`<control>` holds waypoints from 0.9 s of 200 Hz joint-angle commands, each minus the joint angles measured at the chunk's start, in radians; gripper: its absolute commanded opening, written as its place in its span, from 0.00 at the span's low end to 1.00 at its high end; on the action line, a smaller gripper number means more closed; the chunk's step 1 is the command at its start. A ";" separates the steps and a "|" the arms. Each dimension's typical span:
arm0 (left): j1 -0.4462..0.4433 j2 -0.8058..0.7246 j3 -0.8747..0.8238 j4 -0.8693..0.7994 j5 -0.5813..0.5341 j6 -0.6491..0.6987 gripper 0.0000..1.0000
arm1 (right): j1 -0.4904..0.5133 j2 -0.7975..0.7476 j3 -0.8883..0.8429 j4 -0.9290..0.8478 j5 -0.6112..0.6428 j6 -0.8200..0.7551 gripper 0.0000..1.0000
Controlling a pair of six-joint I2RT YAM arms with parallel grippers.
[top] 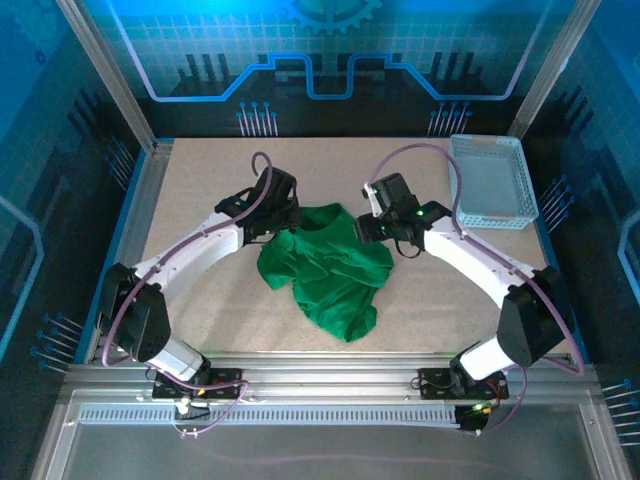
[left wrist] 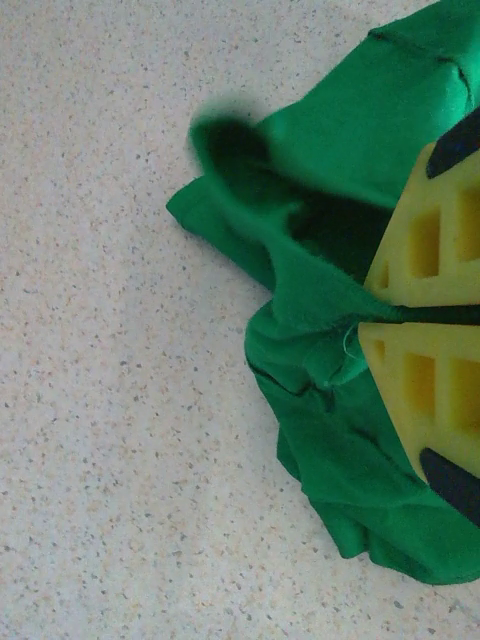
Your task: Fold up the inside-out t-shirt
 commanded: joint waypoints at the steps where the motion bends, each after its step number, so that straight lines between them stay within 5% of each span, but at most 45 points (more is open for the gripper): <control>1: 0.016 -0.017 -0.021 0.031 0.039 -0.024 0.00 | 0.020 -0.085 -0.072 0.073 -0.076 0.010 0.71; 91: 0.074 -0.024 -0.068 0.059 0.086 -0.020 0.00 | 0.153 0.208 -0.032 0.149 -0.023 -0.009 0.70; 116: 0.084 -0.030 -0.083 0.066 0.097 -0.031 0.00 | 0.167 0.289 0.028 0.107 0.067 -0.009 0.58; 137: 0.095 -0.026 -0.086 0.066 0.114 -0.030 0.00 | 0.168 0.286 0.025 0.084 0.147 -0.004 0.38; 158: 0.093 -0.009 -0.083 0.078 0.175 -0.010 0.00 | 0.163 0.204 -0.014 0.049 0.263 0.001 0.16; 180: 0.069 0.011 -0.085 0.099 0.259 0.015 0.01 | 0.116 0.089 -0.076 0.005 0.317 0.051 0.05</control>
